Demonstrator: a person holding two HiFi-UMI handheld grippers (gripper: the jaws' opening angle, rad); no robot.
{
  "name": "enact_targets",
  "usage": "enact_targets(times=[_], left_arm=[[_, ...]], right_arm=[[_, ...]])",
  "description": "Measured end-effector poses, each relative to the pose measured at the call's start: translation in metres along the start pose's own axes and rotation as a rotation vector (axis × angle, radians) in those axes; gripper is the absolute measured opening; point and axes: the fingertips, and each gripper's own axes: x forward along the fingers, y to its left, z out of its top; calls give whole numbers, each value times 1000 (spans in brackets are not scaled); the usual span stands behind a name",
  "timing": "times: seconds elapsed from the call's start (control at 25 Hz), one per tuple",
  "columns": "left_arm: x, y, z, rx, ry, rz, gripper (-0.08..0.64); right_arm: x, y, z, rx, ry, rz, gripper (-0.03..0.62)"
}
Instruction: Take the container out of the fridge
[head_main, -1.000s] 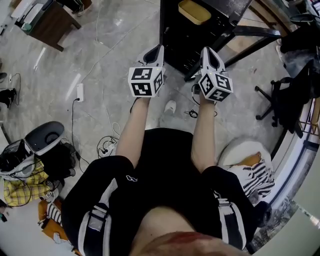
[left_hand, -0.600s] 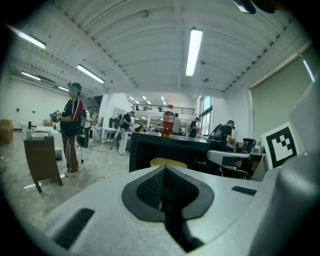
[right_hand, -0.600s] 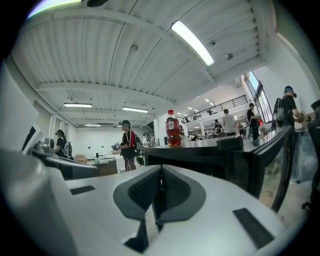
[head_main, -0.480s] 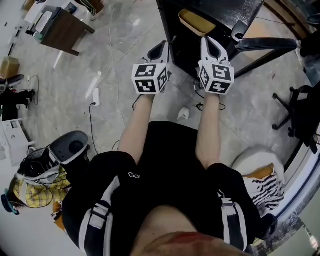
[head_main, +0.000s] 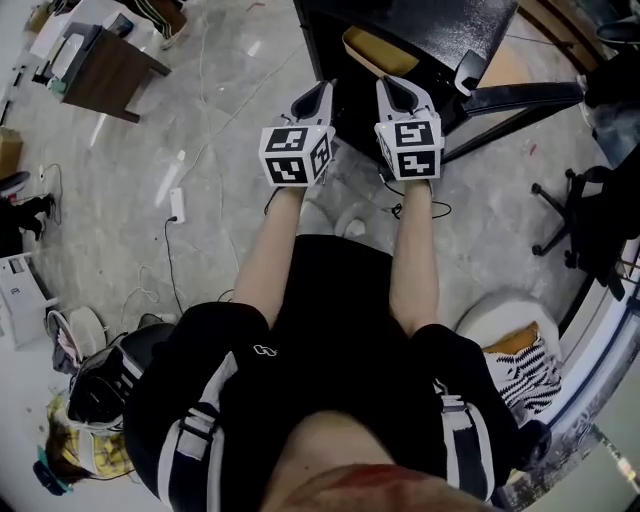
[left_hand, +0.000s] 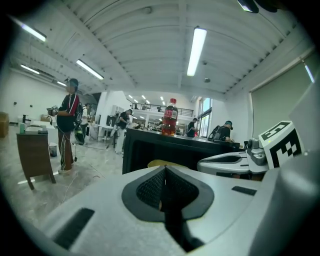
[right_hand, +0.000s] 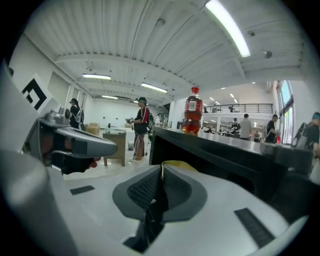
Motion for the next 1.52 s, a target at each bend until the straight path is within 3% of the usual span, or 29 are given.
enact_targets(times=[0.48, 0.76, 1.2, 1.36, 1.52], left_arm=[[5, 59, -7, -107, 11, 37, 9], [7, 86, -12, -161, 5, 44, 11], [14, 108, -10, -185, 5, 22, 11], [13, 112, -10, -186, 7, 27, 11], [7, 109, -9, -185, 5, 36, 9]], right_arm=[[81, 3, -14, -417, 301, -47, 15], [107, 0, -36, -517, 449, -61, 15], [132, -8, -58, -538, 603, -39, 15], [131, -4, -56, -498, 582, -35, 14], [116, 13, -45, -370, 487, -12, 14]])
